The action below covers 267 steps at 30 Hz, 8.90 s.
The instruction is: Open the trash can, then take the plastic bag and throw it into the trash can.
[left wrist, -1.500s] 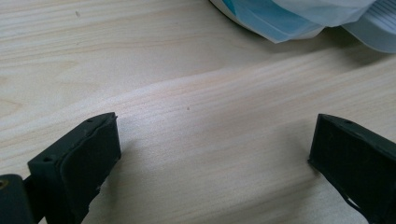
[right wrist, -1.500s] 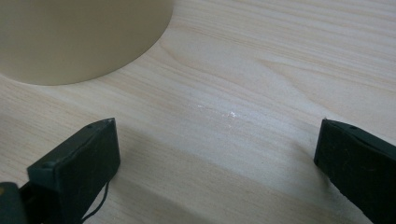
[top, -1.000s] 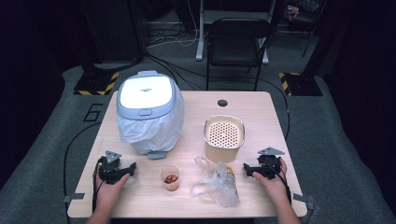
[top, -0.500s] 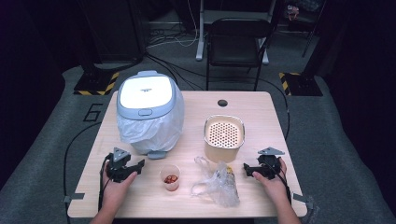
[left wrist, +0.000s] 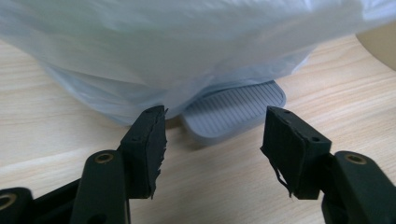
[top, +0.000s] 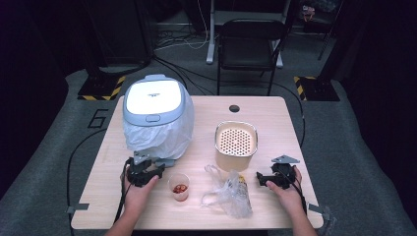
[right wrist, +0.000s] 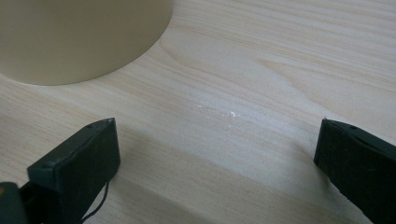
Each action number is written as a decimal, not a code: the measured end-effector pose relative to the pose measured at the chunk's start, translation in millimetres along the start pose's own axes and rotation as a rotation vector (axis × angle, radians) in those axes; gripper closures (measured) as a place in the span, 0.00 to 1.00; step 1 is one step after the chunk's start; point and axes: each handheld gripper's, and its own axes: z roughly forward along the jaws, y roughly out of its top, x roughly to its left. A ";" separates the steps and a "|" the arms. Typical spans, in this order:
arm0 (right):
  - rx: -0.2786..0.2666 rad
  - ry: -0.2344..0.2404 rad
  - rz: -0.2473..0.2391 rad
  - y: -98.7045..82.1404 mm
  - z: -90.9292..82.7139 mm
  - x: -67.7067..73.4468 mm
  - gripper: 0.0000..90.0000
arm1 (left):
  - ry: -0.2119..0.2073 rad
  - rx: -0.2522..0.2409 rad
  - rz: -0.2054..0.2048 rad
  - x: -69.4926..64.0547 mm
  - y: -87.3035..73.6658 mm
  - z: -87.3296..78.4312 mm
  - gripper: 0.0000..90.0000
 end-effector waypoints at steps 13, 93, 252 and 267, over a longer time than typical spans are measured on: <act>0.000 0.000 -0.001 0.0 0.1 0.0 0.00 | -0.012 -0.054 -0.009 -8.4 3.0 0.8 0.56; -0.013 -0.002 0.015 1.1 -3.1 3.0 0.15 | 0.029 0.026 0.054 -7.7 6.3 29.0 0.78; -0.066 0.515 -0.356 103.3 -139.4 108.1 0.95 | 0.002 0.024 0.077 -5.1 6.0 28.5 0.78; -0.092 0.524 -0.395 150.2 -158.4 111.5 0.95 | 0.003 0.019 0.074 -5.3 5.9 28.7 0.78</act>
